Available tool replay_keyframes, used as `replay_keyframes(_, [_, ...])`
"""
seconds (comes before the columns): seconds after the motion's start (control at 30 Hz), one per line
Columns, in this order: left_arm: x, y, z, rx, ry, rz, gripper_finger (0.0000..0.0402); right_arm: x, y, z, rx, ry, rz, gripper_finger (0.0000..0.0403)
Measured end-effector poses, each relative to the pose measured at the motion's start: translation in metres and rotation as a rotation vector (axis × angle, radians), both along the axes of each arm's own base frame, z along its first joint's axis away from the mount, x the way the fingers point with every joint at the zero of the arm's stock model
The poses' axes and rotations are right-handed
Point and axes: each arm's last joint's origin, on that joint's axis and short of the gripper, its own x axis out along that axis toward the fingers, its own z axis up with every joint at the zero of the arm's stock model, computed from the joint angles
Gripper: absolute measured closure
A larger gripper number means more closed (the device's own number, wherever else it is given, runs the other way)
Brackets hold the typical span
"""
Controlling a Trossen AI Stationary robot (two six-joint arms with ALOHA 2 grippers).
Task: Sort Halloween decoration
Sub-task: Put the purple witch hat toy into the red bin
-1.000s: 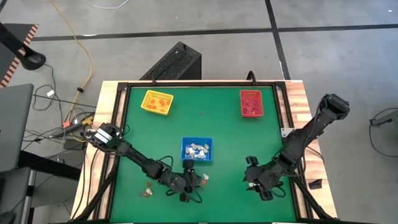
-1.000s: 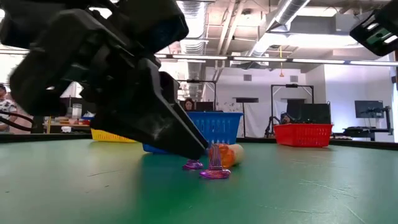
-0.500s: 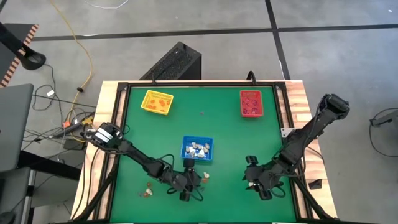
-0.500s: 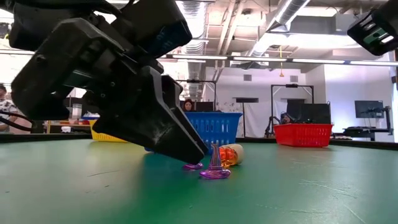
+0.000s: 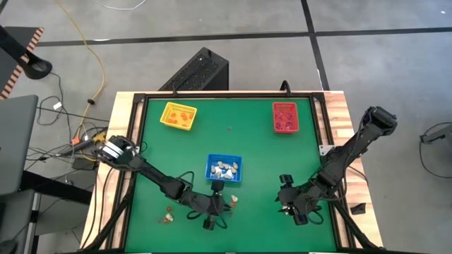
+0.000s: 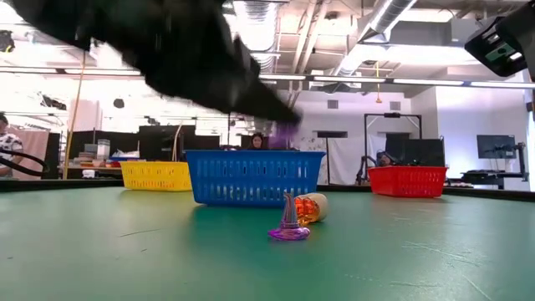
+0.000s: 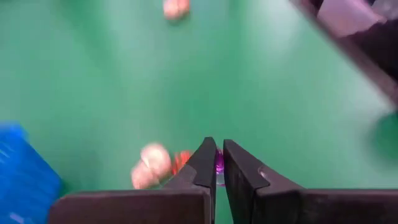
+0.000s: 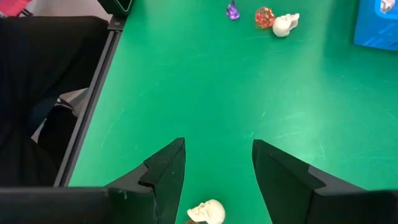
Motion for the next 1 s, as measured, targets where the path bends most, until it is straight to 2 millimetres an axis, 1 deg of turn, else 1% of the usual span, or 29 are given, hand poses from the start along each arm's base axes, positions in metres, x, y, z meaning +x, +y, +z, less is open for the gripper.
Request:
replay_keyframes(0.13, [-0.004,0.006,0.033,0.028,-0.078,-0.007,0.0399,0.0,0.0,-0.001,-0.006,0.006,0.0,0.0187])
replay_keyframes(0.27, [-0.01,0.021,0.066,0.106,-0.137,0.077,0.04,0.0,0.0,-0.001,-0.007,0.007,-0.001,0.0187])
replay_keyframes(0.4, [-0.024,0.045,0.086,0.148,-0.067,0.231,0.0401,0.0,-0.001,0.0,-0.008,0.001,-0.011,0.0187])
replay_keyframes(0.57, [-0.042,0.081,0.113,0.111,-0.014,0.417,0.0401,-0.001,0.0,0.0,-0.014,-0.004,-0.014,0.0187])
replay_keyframes(0.67, [-0.049,0.1,0.121,0.087,0.007,0.493,0.0401,-0.002,0.0,0.0,-0.017,-0.007,-0.017,0.0187])
replay_keyframes(0.77, [-0.053,0.116,0.123,0.097,0.044,0.554,0.0401,-0.002,0.0,0.0,-0.02,-0.007,-0.022,0.0187])
replay_keyframes(0.9, [-0.052,0.127,0.118,0.116,0.09,0.589,0.0401,-0.003,-0.003,-0.001,-0.063,-0.011,-0.05,0.0187])
replay_keyframes(1.0, [-0.05,0.131,0.114,0.119,0.104,0.601,0.0401,-0.007,-0.007,0.001,-0.077,-0.002,-0.054,0.0187])
